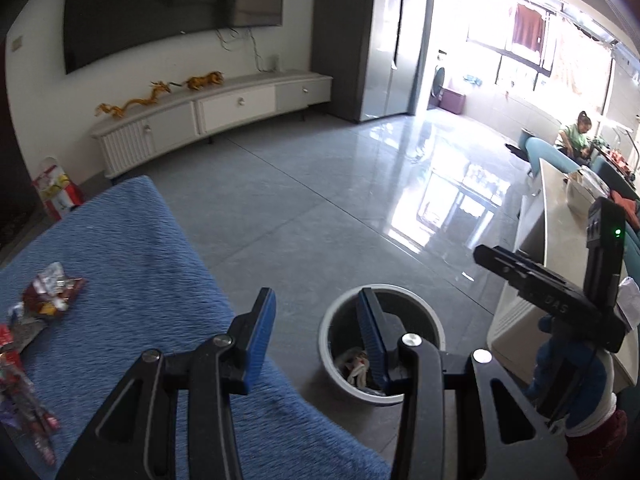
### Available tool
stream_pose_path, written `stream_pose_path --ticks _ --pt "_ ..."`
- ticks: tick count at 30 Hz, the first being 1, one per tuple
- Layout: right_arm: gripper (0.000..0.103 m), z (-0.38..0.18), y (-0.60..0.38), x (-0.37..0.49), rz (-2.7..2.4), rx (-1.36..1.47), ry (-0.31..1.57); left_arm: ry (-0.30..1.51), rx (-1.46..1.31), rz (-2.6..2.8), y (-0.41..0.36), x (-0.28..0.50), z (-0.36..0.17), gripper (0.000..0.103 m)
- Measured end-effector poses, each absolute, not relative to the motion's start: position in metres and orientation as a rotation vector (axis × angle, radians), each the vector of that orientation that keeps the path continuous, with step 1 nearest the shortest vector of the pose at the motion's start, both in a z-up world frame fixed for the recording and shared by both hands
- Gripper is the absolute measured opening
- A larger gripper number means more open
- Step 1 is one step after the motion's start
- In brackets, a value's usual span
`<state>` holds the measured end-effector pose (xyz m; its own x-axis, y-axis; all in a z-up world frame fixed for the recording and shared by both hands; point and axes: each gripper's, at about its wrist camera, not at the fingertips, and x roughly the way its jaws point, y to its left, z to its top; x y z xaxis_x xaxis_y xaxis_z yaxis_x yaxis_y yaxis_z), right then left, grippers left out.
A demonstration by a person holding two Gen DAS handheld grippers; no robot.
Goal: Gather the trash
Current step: 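Move both tools back over the remaining wrappers on the table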
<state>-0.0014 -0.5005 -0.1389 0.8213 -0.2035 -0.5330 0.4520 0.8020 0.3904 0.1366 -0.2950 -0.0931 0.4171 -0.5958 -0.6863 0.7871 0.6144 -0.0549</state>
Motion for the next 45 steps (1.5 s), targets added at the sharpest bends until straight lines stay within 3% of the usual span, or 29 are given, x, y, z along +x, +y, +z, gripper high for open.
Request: stream_pose_path --ticks 5,8,9,30,45 --pt "0.064 -0.107 -0.472 0.008 -0.307 0.470 0.463 0.646 0.267 -0.784 -0.248 0.135 -0.066 0.042" --pt "0.065 -0.090 -0.453 0.015 -0.268 0.430 0.453 0.600 0.236 -0.709 -0.213 0.136 -0.051 0.059" --pt "0.065 -0.087 -0.448 0.016 -0.258 0.421 0.451 0.585 0.229 -0.690 -0.204 0.135 -0.047 0.060" --pt "0.067 -0.020 -0.319 0.069 -0.038 0.178 0.469 0.499 0.033 -0.448 -0.026 0.141 -0.035 0.060" --pt "0.068 -0.066 -0.246 0.170 0.180 0.133 0.619 0.669 -0.164 -0.310 0.114 0.198 -0.109 0.060"
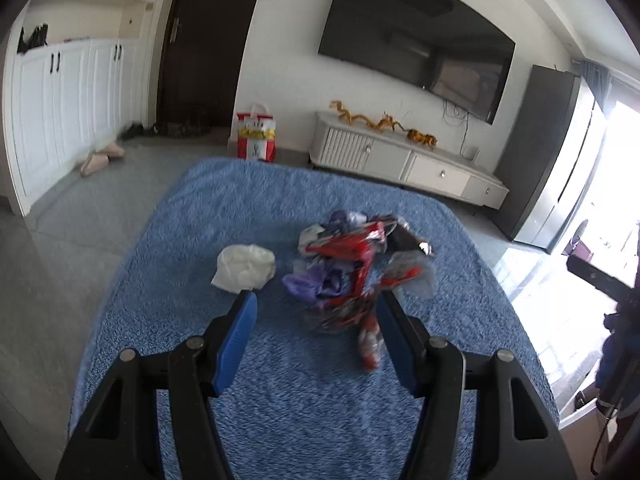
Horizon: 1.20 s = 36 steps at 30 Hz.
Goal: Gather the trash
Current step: 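Move both tools back over the remaining wrappers on the table, then grasp a red snack wrapper with the left gripper while the right gripper grasps a dark red chip bag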
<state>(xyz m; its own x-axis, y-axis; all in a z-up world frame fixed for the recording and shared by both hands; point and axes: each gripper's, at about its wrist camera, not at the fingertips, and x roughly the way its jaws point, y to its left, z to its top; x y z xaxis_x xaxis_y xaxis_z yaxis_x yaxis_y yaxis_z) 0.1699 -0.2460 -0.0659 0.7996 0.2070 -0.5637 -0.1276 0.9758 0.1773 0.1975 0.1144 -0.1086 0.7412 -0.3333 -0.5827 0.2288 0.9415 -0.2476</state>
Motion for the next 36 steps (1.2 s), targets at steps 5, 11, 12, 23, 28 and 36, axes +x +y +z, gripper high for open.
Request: stream_pose_path --ticks 5,11,12,23,28,36 --pt "0.068 -0.089 -0.234 0.198 0.217 0.135 0.672 0.678 -0.158 -0.398 0.107 0.219 -0.110 0.060" --pt "0.068 -0.102 -0.233 0.221 0.232 0.149 0.696 0.692 -0.056 -0.480 0.063 0.251 -0.111 0.059" --pt "0.068 -0.105 -0.234 0.225 0.233 0.152 0.700 0.703 -0.030 -0.489 0.054 0.258 -0.115 0.057" --pt "0.068 -0.114 -0.235 0.281 0.259 0.117 0.721 0.814 0.002 -0.486 0.030 0.321 -0.147 0.034" --pt "0.068 -0.121 -0.218 0.321 0.298 0.073 0.742 0.827 0.032 -0.489 0.025 0.332 -0.153 0.034" --pt "0.068 -0.150 -0.180 0.366 0.360 -0.033 0.819 0.837 0.028 -0.514 0.024 0.344 -0.159 0.024"
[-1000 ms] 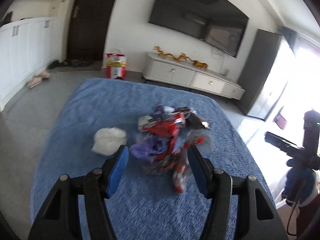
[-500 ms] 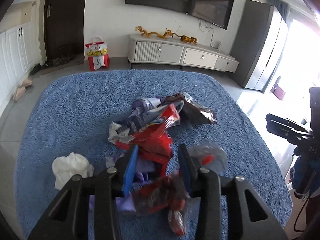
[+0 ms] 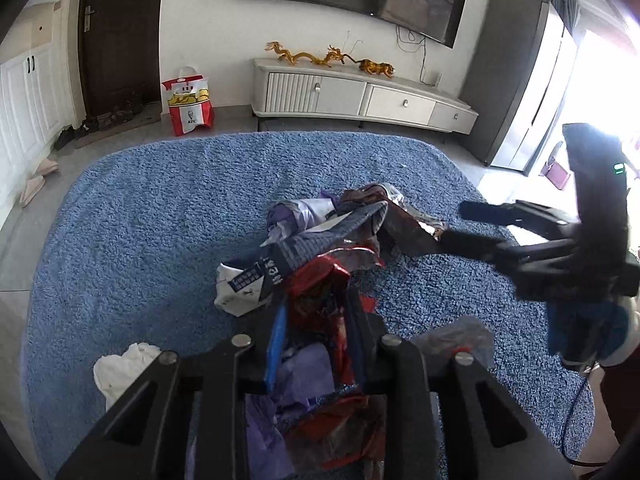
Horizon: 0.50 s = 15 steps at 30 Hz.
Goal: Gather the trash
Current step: 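Grasp a red snack wrapper with the left gripper while the right gripper grasps a dark red chip bag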
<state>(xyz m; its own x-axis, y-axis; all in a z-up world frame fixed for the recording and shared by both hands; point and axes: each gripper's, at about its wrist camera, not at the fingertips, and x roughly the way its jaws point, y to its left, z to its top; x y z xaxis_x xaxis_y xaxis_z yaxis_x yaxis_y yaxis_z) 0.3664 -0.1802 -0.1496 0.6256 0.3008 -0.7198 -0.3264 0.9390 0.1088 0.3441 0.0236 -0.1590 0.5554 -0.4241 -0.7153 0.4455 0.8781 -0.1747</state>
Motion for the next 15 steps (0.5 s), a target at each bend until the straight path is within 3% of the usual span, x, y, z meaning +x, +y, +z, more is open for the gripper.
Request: stream_pose_path --ticks 3,4,5,8,9,11,13,15 --pt "0.068 -0.159 -0.171 0.378 0.346 -0.095 0.839 0.841 0.019 -0.523 0.025 0.345 -0.160 0.017" --pt "0.068 -0.162 -0.169 0.381 0.336 -0.114 0.843 0.846 0.011 -0.532 0.026 0.346 -0.161 0.004" --pt "0.067 -0.163 -0.168 0.383 0.328 -0.128 0.847 0.853 0.003 -0.541 0.026 0.347 -0.161 0.004" --pt "0.049 -0.168 -0.167 0.389 0.313 -0.166 0.866 0.848 0.000 -0.541 0.025 0.345 -0.163 0.004" --pt "0.039 -0.169 -0.168 0.389 0.310 -0.176 0.868 0.845 -0.004 -0.541 0.025 0.344 -0.162 0.004" --pt "0.032 -0.167 -0.169 0.386 0.308 -0.186 0.864 0.838 -0.027 -0.541 0.027 0.343 -0.161 0.004" --pt "0.018 -0.162 -0.171 0.380 0.305 -0.191 0.846 0.829 -0.051 -0.538 0.032 0.339 -0.157 0.004" --pt "0.012 -0.155 -0.174 0.374 0.297 -0.186 0.828 0.817 -0.075 -0.537 0.037 0.335 -0.151 0.004"
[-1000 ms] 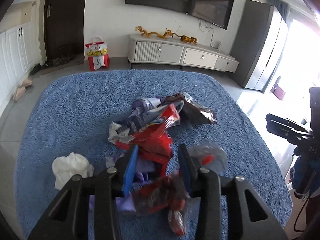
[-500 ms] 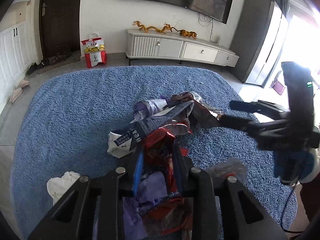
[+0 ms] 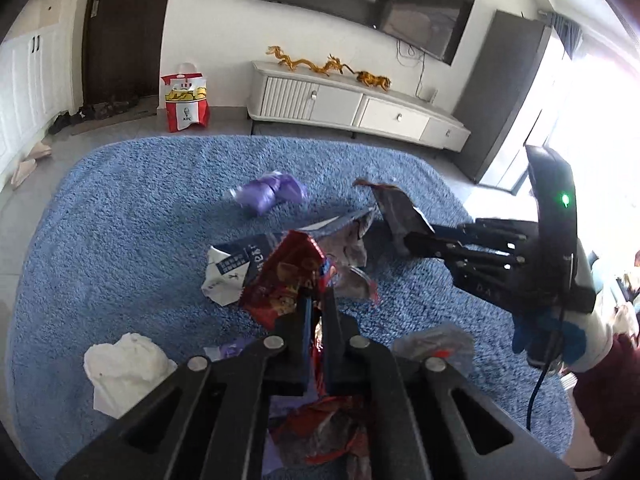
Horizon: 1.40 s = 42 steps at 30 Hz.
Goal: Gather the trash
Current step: 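Grasp a red snack wrapper with the left gripper while the right gripper grasps a dark red chip bag, then carry both wrappers to the white bin and open the right gripper over it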
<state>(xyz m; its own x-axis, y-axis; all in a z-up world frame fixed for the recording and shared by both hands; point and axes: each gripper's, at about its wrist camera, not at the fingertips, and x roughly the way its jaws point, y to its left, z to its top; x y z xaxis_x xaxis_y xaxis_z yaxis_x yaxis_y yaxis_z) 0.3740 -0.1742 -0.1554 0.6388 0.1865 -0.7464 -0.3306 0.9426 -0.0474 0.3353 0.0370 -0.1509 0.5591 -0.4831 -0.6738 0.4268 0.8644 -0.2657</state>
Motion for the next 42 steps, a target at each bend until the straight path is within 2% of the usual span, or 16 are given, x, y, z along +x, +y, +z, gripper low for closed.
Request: stream_pose_path --ticks 1,4,27,34,42 --pt "0.007 -0.153 -0.176 0.371 0.293 -0.181 0.820 0.811 -0.080 -0.536 0.038 0.335 -0.147 0.004" --pt "0.004 -0.142 -0.187 0.358 0.291 -0.134 0.803 0.782 -0.090 -0.536 0.042 0.324 -0.135 0.004" --pt "0.003 -0.046 -0.246 0.195 0.271 0.080 0.568 0.559 -0.114 -0.589 0.060 0.216 -0.034 0.004" --pt "0.003 -0.038 -0.297 0.136 0.194 0.145 0.502 0.516 -0.056 -0.655 0.018 0.181 -0.008 0.004" --pt "0.003 -0.056 -0.379 0.067 0.012 0.227 0.481 0.564 0.026 -0.835 -0.089 0.154 -0.010 0.004"
